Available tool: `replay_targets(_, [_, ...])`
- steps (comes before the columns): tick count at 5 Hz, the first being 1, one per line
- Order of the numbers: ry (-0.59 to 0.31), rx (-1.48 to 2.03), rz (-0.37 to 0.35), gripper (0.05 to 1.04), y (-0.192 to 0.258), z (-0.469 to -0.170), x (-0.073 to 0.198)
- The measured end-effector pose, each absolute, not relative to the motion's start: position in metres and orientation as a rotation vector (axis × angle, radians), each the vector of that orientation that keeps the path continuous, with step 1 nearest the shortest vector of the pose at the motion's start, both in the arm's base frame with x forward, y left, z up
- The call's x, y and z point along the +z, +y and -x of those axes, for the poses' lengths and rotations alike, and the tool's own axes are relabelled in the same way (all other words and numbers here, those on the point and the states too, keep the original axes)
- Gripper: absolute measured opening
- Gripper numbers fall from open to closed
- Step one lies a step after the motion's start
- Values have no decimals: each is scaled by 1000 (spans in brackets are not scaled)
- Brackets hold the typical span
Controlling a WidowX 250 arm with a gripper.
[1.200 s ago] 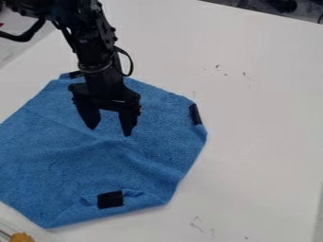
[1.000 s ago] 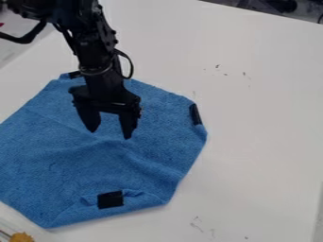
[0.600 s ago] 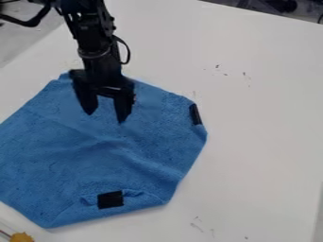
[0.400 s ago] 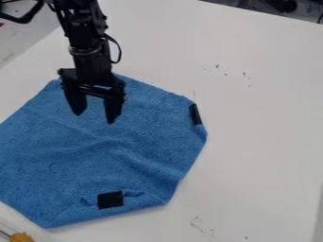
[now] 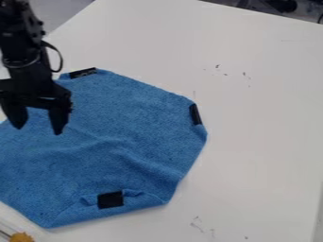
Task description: Fold cloth from bottom left to middle
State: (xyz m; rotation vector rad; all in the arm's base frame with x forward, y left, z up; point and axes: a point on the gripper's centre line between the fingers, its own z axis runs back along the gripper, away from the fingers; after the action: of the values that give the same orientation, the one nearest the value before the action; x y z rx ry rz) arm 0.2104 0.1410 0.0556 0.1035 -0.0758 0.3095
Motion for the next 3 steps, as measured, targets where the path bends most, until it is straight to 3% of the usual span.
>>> replay_targets(3, [-29, 445, -87, 999, 193, -170, 27])
